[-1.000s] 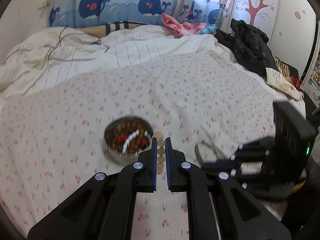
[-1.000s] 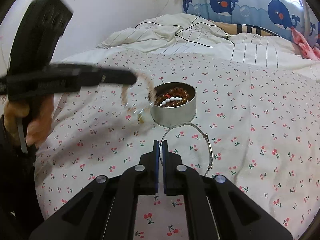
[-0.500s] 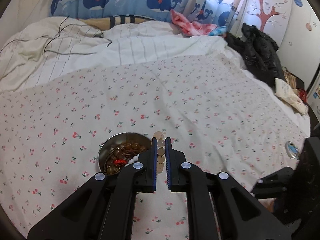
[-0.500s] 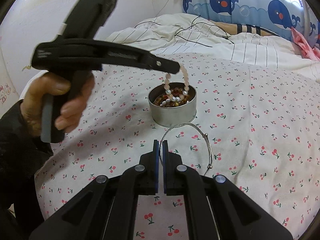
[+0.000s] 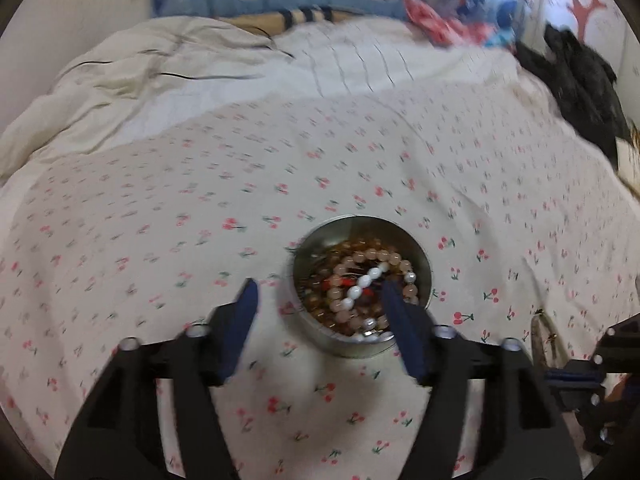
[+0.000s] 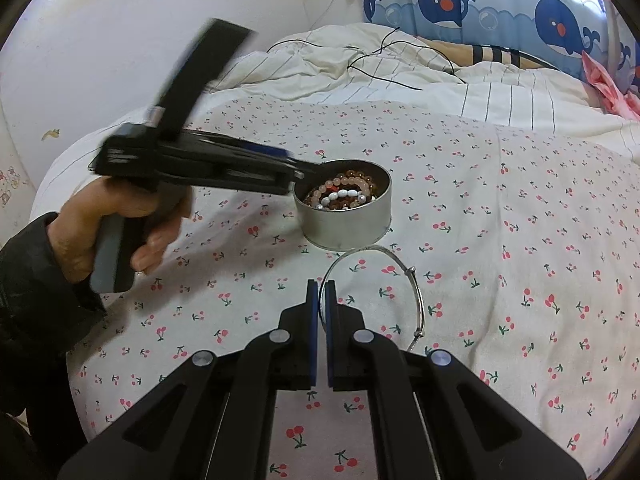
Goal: Organize jewelry
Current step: 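Open the left tool to drop the peach bead bracelet into the tin, then carry the silver wire bangle over the tin with the right tool and open it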
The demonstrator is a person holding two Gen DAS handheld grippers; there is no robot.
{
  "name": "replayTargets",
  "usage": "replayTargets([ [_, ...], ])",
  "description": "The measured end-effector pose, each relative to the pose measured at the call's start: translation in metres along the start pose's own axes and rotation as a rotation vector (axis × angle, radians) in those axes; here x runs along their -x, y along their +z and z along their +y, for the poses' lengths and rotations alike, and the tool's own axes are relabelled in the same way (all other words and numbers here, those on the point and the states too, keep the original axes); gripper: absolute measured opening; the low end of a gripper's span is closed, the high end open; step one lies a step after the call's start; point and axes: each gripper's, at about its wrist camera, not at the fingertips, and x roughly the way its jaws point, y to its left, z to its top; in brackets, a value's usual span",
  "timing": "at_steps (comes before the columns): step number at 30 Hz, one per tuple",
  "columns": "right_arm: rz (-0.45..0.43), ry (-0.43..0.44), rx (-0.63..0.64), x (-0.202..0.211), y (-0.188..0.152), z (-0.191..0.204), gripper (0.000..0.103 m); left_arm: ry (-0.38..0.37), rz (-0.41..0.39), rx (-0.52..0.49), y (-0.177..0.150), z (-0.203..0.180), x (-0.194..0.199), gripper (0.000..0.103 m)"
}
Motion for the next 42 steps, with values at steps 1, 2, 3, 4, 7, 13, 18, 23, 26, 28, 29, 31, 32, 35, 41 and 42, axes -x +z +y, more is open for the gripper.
replayTargets([
  [1, -0.001, -0.002, 0.0, 0.0, 0.0, 0.0, 0.004, -0.002, -0.006, 0.014, -0.003, 0.004, 0.005, 0.066],
  [2, -0.006, -0.005, 0.0, 0.0, 0.0, 0.0, 0.004, -0.003, -0.017, 0.039, -0.009, 0.011, 0.012, 0.068],
  [3, -0.014, -0.008, 0.003, 0.002, 0.0, 0.001, 0.004, 0.0, -0.033, 0.076, -0.017, 0.019, 0.019, 0.072],
  [4, -0.023, -0.014, 0.009, 0.003, 0.001, 0.002, 0.004, 0.0, -0.046, 0.117, -0.027, 0.027, 0.025, 0.074],
  [7, -0.063, -0.064, 0.08, 0.008, 0.006, 0.015, 0.004, 0.011, -0.053, 0.219, -0.042, 0.052, 0.028, 0.077],
  [13, -0.069, -0.102, 0.278, -0.026, 0.041, 0.048, 0.004, 0.087, -0.073, 0.339, -0.042, 0.088, 0.035, 0.084],
  [18, -0.027, -0.105, 0.332, -0.067, 0.07, 0.051, 0.004, 0.091, -0.1, 0.418, -0.04, 0.114, 0.045, 0.087],
  [23, 0.055, -0.082, 0.281, -0.097, 0.095, 0.032, 0.004, 0.056, -0.101, 0.47, -0.041, 0.121, 0.046, 0.087],
  [26, 0.118, -0.042, 0.225, -0.114, 0.102, 0.018, 0.004, 0.051, -0.107, 0.453, -0.039, 0.117, 0.047, 0.088],
  [28, 0.15, -0.025, 0.201, -0.122, 0.102, 0.013, 0.004, 0.049, -0.107, 0.444, -0.039, 0.115, 0.048, 0.088],
  [29, 0.16, -0.014, 0.189, -0.126, 0.103, 0.01, 0.004, 0.045, -0.106, 0.441, -0.038, 0.114, 0.048, 0.088],
  [31, 0.177, 0.017, 0.175, -0.129, 0.101, 0.009, 0.004, 0.042, -0.103, 0.439, -0.037, 0.114, 0.047, 0.088],
  [32, 0.186, 0.028, 0.174, -0.13, 0.101, 0.01, 0.004, 0.041, -0.102, 0.439, -0.037, 0.114, 0.048, 0.089],
  [35, 0.215, 0.055, 0.158, -0.133, 0.099, 0.012, 0.021, 0.038, -0.099, 0.441, -0.038, 0.114, 0.047, 0.089],
  [41, 0.034, 0.045, 0.031, -0.079, 0.098, -0.004, 0.059, 0.035, -0.063, 0.419, -0.039, 0.108, 0.041, 0.092],
  [42, -0.002, 0.023, 0.009, -0.064, 0.093, -0.007, 0.06, 0.038, -0.053, 0.403, -0.039, 0.105, 0.039, 0.092],
])
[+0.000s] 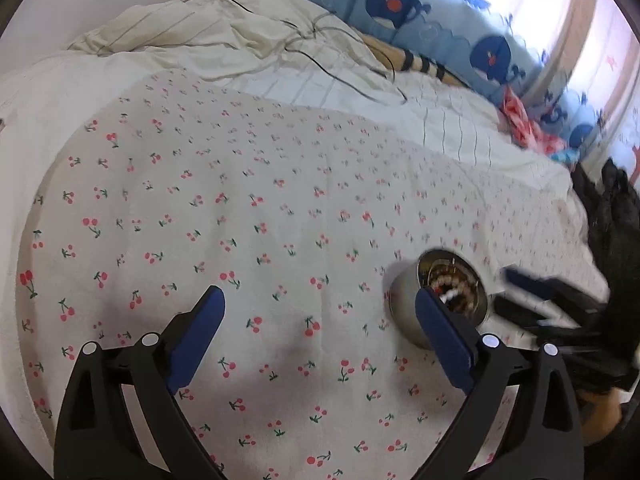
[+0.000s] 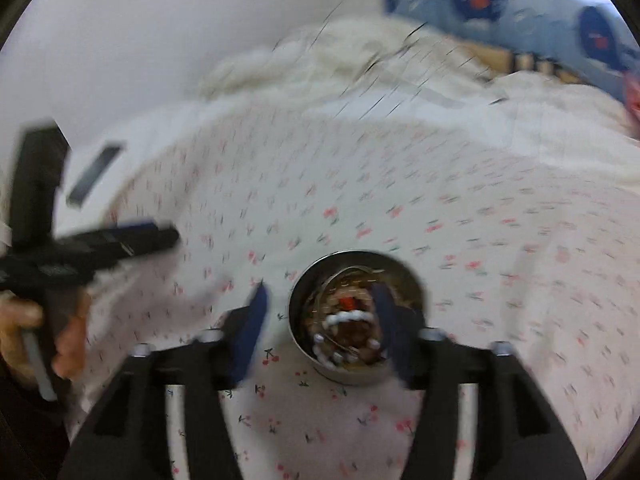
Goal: Organize jewelry
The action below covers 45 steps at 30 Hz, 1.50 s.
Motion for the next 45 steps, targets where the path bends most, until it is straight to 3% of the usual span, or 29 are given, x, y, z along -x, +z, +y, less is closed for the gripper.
replayTargets([
  [3, -0.011, -0.098, -0.021, 0.028, -0.026, -0.002, 0.077, 0.019, 0.019, -0.064, -0.008, -0.016, -0.006, 0.092],
  [6, 0.029, -0.233, -0.019, 0.041, -0.067, -0.001, 0.078, 0.018, 0.03, -0.107, -0.017, -0.033, -0.011, 0.092],
  [11, 0.009, -0.298, -0.12, 0.042, -0.108, -0.014, 0.081, 0.074, 0.019, -0.178, -0.032, -0.056, -0.018, 0.093],
  [13, 0.034, -0.314, -0.166, 0.036, -0.109, -0.024, 0.081, 0.095, 0.01, -0.191, -0.036, -0.061, -0.019, 0.093],
  [16, 0.002, -0.317, -0.207, 0.042, -0.106, -0.028, 0.085, 0.106, 0.001, -0.201, -0.043, -0.069, -0.02, 0.093],
  [26, -0.026, -0.353, -0.137, 0.047, -0.1, -0.011, 0.089, 0.152, -0.067, -0.279, -0.053, -0.089, -0.009, 0.095],
  [40, -0.049, -0.378, -0.091, 0.05, -0.096, 0.0, 0.093, 0.143, -0.077, -0.294, -0.055, -0.094, -0.005, 0.095],
  [45, -0.05, -0.378, -0.093, 0.05, -0.097, 0.001, 0.093, 0.135, -0.041, -0.298, -0.054, -0.094, -0.009, 0.095],
])
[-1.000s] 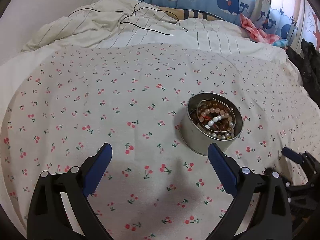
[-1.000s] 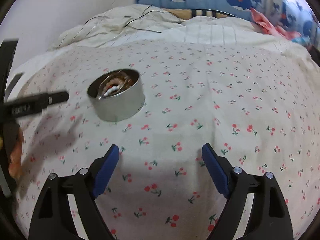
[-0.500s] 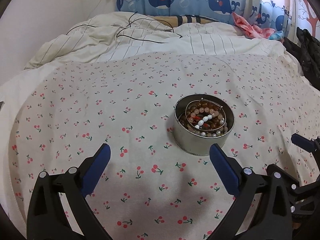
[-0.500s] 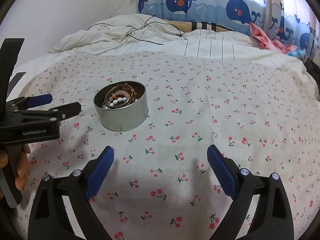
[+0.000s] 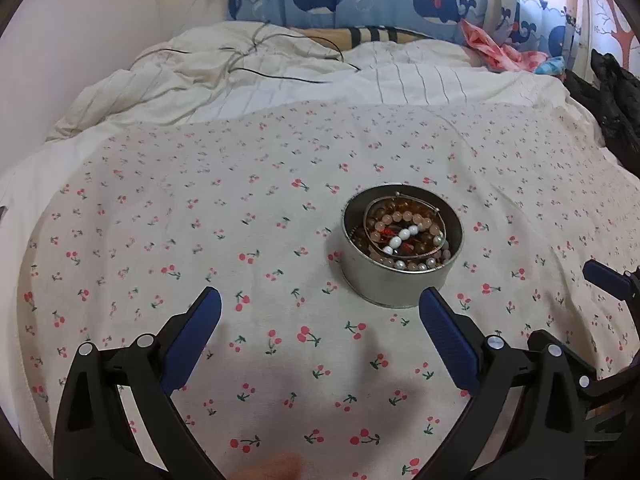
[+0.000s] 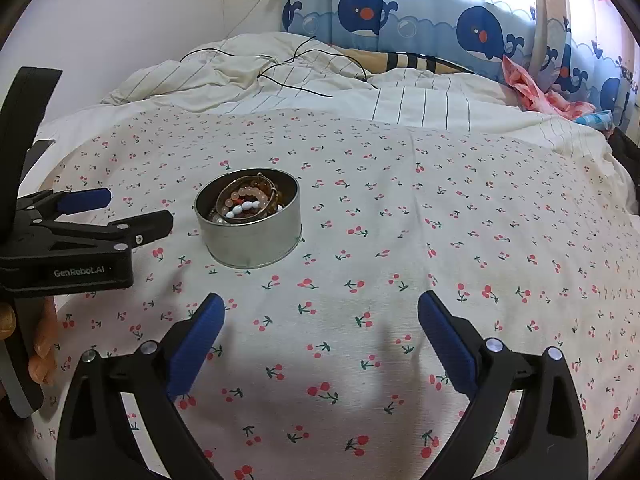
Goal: Organize jewelry
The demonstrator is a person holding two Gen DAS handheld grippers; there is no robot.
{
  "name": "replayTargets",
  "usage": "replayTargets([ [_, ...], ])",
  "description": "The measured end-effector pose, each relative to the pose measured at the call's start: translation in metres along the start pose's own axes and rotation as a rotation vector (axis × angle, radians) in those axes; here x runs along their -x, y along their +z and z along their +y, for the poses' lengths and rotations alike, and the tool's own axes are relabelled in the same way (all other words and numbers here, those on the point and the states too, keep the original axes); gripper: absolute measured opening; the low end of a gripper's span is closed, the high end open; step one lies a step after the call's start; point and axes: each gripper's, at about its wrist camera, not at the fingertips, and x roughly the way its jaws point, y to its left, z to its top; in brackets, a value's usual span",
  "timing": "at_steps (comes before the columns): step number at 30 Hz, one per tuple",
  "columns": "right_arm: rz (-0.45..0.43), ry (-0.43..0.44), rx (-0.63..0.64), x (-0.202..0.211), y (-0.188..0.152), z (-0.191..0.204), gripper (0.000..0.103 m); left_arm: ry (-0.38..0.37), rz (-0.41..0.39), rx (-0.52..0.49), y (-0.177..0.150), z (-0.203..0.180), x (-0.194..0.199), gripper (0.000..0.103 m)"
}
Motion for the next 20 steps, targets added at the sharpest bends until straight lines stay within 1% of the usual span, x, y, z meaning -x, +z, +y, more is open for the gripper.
replayTargets([
  [2, 0.001, 0.0, 0.0, 0.0, 0.0, 0.0, 0.093, -0.023, 0.015, 0.015, -0.001, 0.002, -0.003, 0.095],
  [3, 0.002, 0.001, -0.001, 0.0, 0.0, 0.0, 0.093, -0.031, 0.01, 0.039, -0.002, 0.005, -0.004, 0.095],
  [4, 0.003, 0.002, -0.001, 0.0, 0.0, 0.0, 0.093, -0.035, -0.009, 0.055, -0.005, 0.007, -0.003, 0.095],
  [5, 0.004, 0.004, -0.002, 0.0, 0.0, 0.0, 0.093, -0.028, -0.046, 0.073, -0.008, 0.01, 0.001, 0.095],
  [6, 0.003, 0.003, -0.002, 0.0, 0.0, 0.0, 0.093, -0.013, -0.063, 0.076, -0.01, 0.011, 0.002, 0.095],
  [7, 0.001, 0.002, -0.002, 0.001, 0.0, 0.0, 0.093, -0.008, -0.061, 0.063, -0.009, 0.01, 0.003, 0.095],
  [9, -0.004, 0.0, -0.004, 0.001, 0.0, 0.0, 0.093, -0.013, -0.064, 0.058, -0.008, 0.009, 0.003, 0.095],
  [11, -0.014, -0.004, -0.01, 0.004, 0.0, -0.001, 0.093, -0.016, -0.048, 0.055, -0.008, 0.008, 0.002, 0.095],
  [14, -0.022, -0.011, -0.021, 0.005, 0.001, -0.004, 0.093, 0.0, 0.007, 0.047, -0.006, 0.006, -0.005, 0.095],
  [16, -0.024, -0.017, -0.029, 0.006, 0.001, -0.006, 0.095, -0.007, 0.051, 0.034, -0.004, 0.005, -0.011, 0.095],
  [20, -0.022, -0.018, -0.029, 0.005, 0.002, -0.007, 0.095, -0.006, 0.054, 0.035, -0.006, 0.005, -0.011, 0.095],
])
